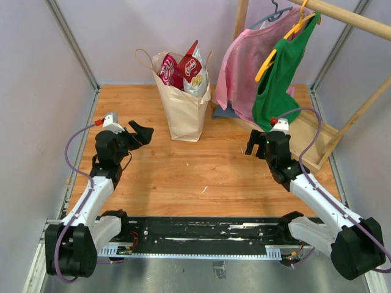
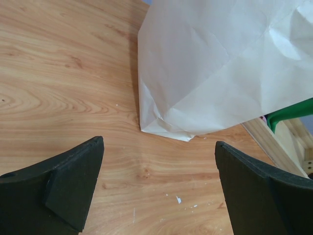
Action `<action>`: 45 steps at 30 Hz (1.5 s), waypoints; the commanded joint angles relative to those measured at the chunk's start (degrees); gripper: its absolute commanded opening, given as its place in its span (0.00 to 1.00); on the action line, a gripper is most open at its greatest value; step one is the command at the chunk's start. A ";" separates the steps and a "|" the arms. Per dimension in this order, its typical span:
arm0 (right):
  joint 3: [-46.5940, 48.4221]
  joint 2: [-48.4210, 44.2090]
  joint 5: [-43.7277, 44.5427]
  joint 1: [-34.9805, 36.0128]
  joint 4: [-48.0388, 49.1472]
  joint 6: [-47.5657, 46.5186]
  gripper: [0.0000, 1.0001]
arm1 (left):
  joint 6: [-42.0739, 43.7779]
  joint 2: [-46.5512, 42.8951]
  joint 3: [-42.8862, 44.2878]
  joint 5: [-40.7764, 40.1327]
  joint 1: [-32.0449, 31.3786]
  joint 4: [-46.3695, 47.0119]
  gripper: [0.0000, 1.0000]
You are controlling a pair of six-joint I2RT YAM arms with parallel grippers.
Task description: Take the snacks out of the paper bag
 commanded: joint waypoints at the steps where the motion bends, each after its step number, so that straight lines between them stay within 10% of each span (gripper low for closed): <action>1: 1.49 -0.04 4.10 -0.79 -1.49 0.67 0.98 | -0.89 -1.67 -0.23 0.22 0.16 1.41 1.00; 18: -0.76 -4.14 -5.00 -0.66 -0.13 -0.17 0.98 | -1.95 -6.37 1.21 6.83 -1.89 3.29 1.00; 23: -1.22 -4.23 -6.67 -0.15 1.36 0.26 0.98 | 9.19 -1.07 14.60 -13.26 -17.06 -6.19 1.00; 30: 0.82 -4.87 -6.72 1.81 -2.07 -0.36 0.98 | 11.09 10.64 28.95 -24.39 -17.44 -6.49 1.00; 45: -1.69 -8.89 -5.66 1.85 -3.65 -1.04 0.98 | 16.58 29.46 57.19 -8.30 -22.71 -9.75 1.00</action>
